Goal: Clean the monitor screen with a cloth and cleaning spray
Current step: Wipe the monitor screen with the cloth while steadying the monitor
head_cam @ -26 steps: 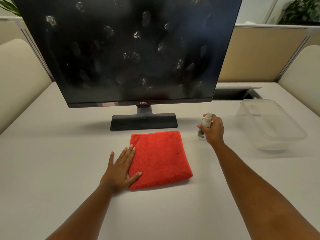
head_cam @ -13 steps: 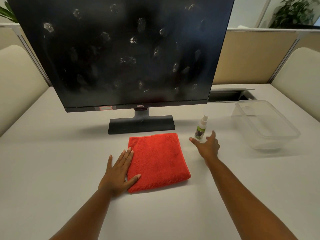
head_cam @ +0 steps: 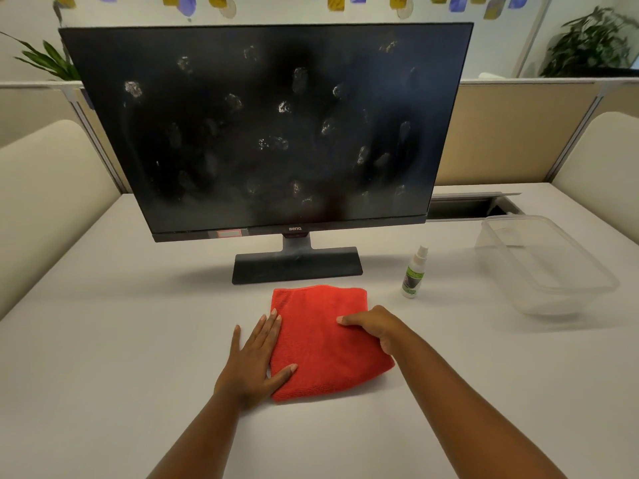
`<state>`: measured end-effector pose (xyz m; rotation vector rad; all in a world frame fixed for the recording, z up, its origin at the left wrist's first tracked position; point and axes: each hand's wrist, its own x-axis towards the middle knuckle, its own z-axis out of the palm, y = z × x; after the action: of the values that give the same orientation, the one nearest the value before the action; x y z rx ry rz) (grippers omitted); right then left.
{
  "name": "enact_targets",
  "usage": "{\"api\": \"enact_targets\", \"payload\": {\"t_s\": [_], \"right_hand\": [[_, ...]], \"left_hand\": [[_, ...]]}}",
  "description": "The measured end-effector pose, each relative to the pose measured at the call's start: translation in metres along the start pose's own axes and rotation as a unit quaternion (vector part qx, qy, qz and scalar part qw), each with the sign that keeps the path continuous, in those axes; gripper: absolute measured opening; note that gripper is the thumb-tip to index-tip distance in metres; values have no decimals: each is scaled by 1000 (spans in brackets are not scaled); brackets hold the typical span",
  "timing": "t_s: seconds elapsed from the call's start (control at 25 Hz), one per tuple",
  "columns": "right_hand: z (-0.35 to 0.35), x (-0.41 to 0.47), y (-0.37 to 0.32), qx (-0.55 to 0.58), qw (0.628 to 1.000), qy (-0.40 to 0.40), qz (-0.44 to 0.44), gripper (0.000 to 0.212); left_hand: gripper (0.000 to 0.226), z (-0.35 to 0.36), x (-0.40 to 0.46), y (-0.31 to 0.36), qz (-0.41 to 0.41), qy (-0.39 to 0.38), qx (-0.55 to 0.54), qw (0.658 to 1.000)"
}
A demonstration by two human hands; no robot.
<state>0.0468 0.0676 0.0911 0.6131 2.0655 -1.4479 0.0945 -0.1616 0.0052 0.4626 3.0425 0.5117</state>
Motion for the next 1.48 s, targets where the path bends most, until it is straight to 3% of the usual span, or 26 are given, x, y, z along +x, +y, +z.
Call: {"api": "enact_targets", "payload": {"t_s": [0.16, 0.32, 0.4, 0.64, 0.76, 0.88, 1.04, 1.16, 1.36, 1.48], "right_hand": [[2, -17, -11, 35, 998, -48, 17, 70], [17, -39, -36, 98, 995, -15, -20, 53], [28, -48, -48, 124, 991, -6, -43, 49], [80, -68, -86, 179, 963, 97, -176, 40], [114, -77, -117, 147, 921, 198, -301, 37], [149, -77, -154, 142, 855, 283, -410, 44], [180, -74, -210, 156, 766, 397, -481, 55], [188, -67, -255, 114, 744, 441, -488, 61], [196, -33, -295, -60, 768, 450, -452, 70], [203, -13, -296, -152, 753, 456, -450, 79]], "left_hand": [[97, -1, 3, 2, -16, 5, 0, 1000], [76, 12, 3, -15, -13, 72, 54, 996], [67, 5, 7, -33, -6, 68, 96, 993], [64, -61, 28, -102, 4, 184, 118, 976], [63, -117, 44, -133, 9, 238, 105, 966], [68, -190, 65, -147, -7, 308, 95, 946], [66, -281, 93, -150, 0, 376, 117, 919], [67, -330, 113, -148, 7, 398, 136, 907], [68, -361, 135, -151, 29, 385, 159, 909], [66, -361, 144, -157, 48, 399, 156, 902]]}}
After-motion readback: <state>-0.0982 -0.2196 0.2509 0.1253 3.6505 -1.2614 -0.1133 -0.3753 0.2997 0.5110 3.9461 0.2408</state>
